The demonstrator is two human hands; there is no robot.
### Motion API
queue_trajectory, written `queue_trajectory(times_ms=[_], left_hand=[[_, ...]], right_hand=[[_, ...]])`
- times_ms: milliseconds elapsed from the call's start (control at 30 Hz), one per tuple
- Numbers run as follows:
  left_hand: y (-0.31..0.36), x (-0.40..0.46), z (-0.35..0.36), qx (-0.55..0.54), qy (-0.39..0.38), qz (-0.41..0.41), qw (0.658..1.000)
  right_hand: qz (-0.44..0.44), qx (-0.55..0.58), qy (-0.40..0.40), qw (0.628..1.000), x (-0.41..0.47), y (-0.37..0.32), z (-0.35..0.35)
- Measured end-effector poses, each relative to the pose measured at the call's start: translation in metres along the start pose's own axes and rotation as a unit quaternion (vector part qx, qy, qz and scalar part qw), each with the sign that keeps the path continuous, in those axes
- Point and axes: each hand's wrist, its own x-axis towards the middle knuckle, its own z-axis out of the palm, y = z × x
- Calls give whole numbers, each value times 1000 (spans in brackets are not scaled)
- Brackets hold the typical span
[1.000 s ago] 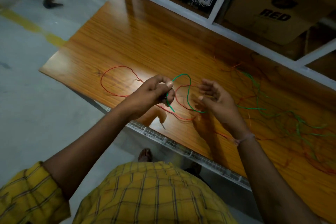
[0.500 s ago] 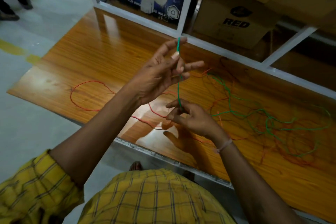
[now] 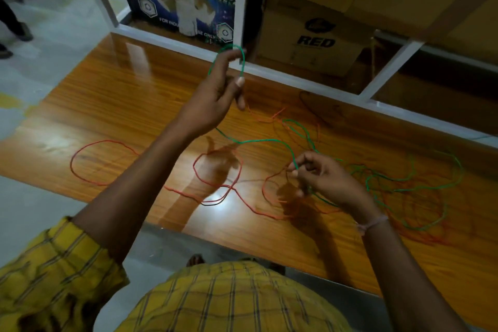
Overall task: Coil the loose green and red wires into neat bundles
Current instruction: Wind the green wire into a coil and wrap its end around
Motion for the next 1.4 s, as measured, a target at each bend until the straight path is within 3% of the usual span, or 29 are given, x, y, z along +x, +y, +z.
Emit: queue_trajectory(times_ms=[100, 200, 400, 567, 700, 900, 1067, 1200, 1400], left_hand=[[-4, -2, 24, -28, -55, -37, 997], [-4, -6, 49, -47, -95, -64, 992], [6, -17, 80, -151, -175, -181, 956], [6, -24, 89, -240, -198, -290, 905], [18, -25, 93, -341, -184, -347, 854], [23, -28, 87, -363, -218, -339, 840], [28, -29, 75, -522, -263, -307, 751], [32, -23, 77, -628, -217, -261, 701], [27, 3, 90, -656, -57, -238, 714]], right_hand=[[-6, -37, -63, 997, -11, -10, -7], [-50, -157, -65, 984, -10, -18, -15], [-113, -235, 43, 964, -7, -33, -41], [-156, -266, 138, 941, 1, -32, -52], [-155, -259, 171, 938, 6, -28, -57], [-164, -242, 217, 931, 19, -17, -50], [-159, -219, 246, 931, 29, 1, -43], [-150, -184, 189, 953, 28, 9, -30], [-107, -122, 48, 986, 10, 9, -12]])
